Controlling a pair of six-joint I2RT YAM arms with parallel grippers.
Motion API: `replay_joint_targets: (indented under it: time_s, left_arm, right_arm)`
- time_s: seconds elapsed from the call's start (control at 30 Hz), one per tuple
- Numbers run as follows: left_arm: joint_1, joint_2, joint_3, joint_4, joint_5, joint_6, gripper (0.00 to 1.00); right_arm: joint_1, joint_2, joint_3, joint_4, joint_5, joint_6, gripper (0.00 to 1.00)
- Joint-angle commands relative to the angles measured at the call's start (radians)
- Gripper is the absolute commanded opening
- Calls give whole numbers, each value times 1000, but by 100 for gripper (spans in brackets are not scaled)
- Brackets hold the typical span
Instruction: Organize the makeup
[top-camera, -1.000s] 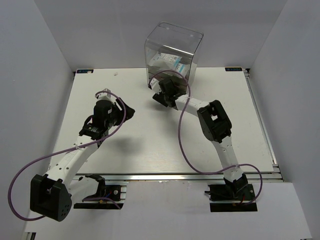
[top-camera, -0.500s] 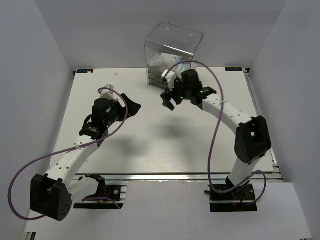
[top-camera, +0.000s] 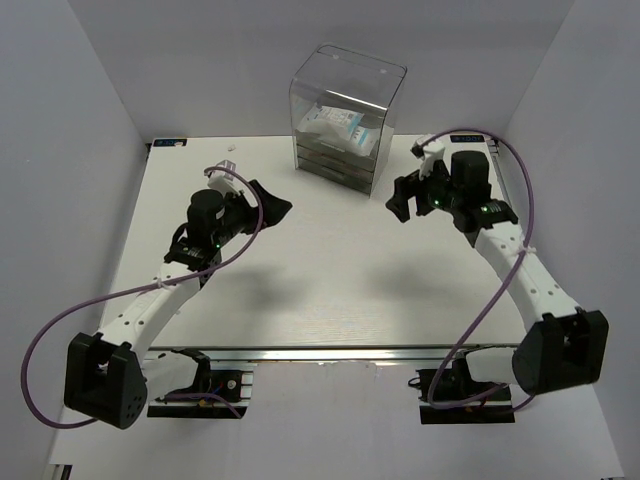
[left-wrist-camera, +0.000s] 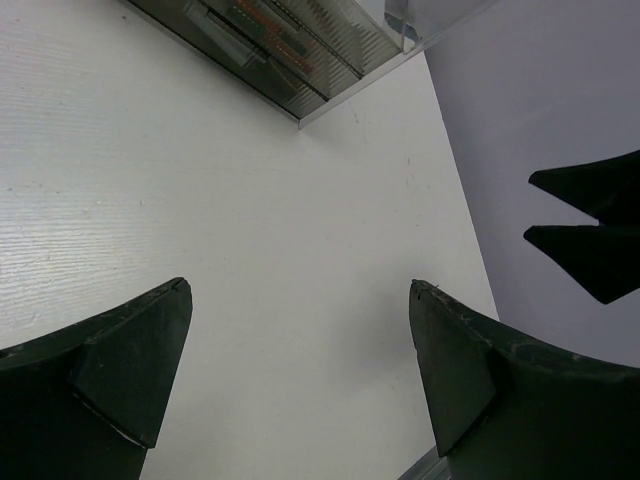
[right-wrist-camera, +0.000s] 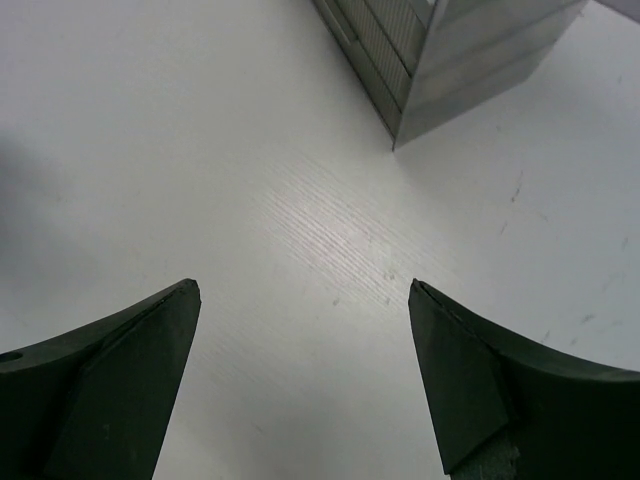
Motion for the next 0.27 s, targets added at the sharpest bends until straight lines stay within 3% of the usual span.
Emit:
replay_joint_targets:
  time_s: [0.0,0.23]
  left_arm:
    - [-20,1,48,38,26,17,98]
    - [-52,3,54,41,18,38,98]
  right_arm:
    - [-8,-97,-81,53,103,51,89]
    - [-25,-218,-237,99,188,80,90]
